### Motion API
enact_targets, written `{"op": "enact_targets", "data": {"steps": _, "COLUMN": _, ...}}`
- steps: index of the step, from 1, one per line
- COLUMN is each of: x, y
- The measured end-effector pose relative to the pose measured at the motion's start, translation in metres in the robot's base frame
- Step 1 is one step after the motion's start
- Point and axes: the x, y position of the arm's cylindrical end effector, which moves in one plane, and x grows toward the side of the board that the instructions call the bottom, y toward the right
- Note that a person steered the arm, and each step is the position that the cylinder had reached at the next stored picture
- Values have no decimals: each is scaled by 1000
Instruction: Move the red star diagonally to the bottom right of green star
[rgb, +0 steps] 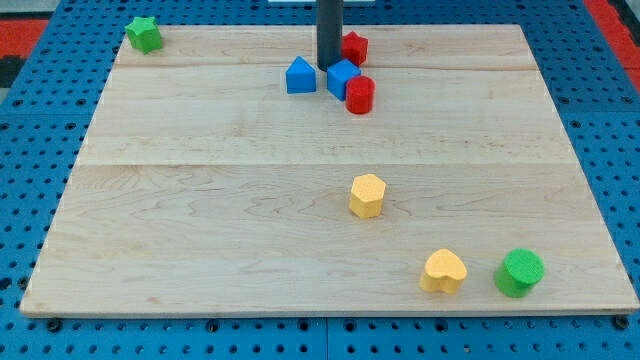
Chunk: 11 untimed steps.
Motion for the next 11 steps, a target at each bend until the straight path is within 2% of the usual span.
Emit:
{"op": "enact_targets", "data": {"steps": 1, "x": 18, "y": 40}}
{"op": "enact_targets", "data": {"steps": 2, "x": -26, "y": 70}}
{"op": "enact_targets", "data": {"steps": 3, "x": -79, "y": 76}}
{"op": "enact_targets", "data": {"steps": 4, "x": -56, "y": 29}}
{"op": "enact_targets", "data": {"steps": 5, "x": 14, "y": 17}}
{"op": "enact_targets", "data": {"steps": 6, "x": 49, "y": 14}}
{"op": "enact_targets", "data": {"steps": 8, "x": 50, "y": -74}}
{"op": "enact_targets", "data": {"steps": 9, "x": 39, "y": -80}}
{"op": "enact_targets", "data": {"steps": 11, "x": 7, "y": -128}}
